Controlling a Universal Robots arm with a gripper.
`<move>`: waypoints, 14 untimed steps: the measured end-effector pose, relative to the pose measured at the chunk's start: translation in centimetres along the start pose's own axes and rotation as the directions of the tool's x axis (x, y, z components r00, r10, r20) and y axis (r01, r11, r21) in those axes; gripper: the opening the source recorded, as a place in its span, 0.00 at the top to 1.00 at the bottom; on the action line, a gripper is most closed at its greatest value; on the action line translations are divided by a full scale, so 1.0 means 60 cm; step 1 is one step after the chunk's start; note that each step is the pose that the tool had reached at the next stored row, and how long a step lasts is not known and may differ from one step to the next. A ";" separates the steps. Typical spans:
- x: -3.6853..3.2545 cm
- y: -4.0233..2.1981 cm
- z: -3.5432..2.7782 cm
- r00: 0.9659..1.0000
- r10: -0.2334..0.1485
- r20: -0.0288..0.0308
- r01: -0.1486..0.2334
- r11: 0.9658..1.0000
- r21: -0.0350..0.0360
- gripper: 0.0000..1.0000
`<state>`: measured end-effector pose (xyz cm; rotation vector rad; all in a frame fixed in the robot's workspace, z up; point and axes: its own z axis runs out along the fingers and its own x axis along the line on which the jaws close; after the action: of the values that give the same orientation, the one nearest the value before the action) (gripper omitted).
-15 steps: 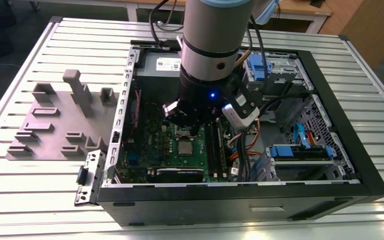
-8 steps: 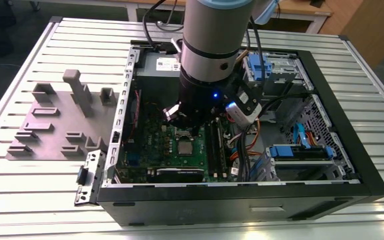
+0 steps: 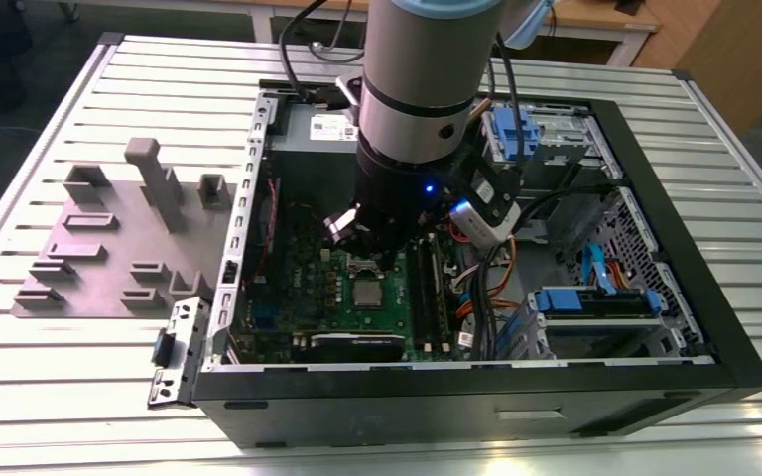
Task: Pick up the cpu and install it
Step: 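Close the cpu cover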
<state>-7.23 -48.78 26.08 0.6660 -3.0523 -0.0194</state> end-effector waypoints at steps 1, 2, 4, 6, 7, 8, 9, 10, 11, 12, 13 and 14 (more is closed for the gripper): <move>0.000 0.000 0.000 1.000 0.000 0.000 0.000 1.000 0.000 0.89; 0.000 0.000 0.000 1.000 0.000 0.000 0.000 1.000 0.000 0.89; 0.000 0.000 0.000 1.000 0.000 0.000 0.000 1.000 0.000 0.89; 0.000 0.000 0.000 1.000 0.000 0.000 0.000 1.000 0.000 0.89; 0.000 0.000 0.000 1.000 0.000 0.000 0.000 1.000 0.000 0.89; 0.000 0.000 0.000 1.000 0.000 0.000 0.000 1.000 0.000 0.89; 0.000 0.000 0.000 1.000 0.000 0.000 0.000 1.000 0.000 0.89; -0.001 0.000 0.000 1.000 -0.001 0.000 0.001 1.000 0.000 0.89; -0.001 -0.001 0.001 1.000 -0.008 0.000 0.008 1.000 0.000 0.89; -0.001 -0.001 0.001 1.000 -0.024 0.000 0.024 1.000 0.000 0.89; -0.001 -0.001 0.001 0.999 -0.042 -0.001 0.042 0.999 0.001 0.89; -0.001 -0.001 0.002 0.998 -0.060 -0.001 0.060 0.998 0.001 0.89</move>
<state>-7.15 -48.78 25.97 0.7574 -3.0306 -0.0187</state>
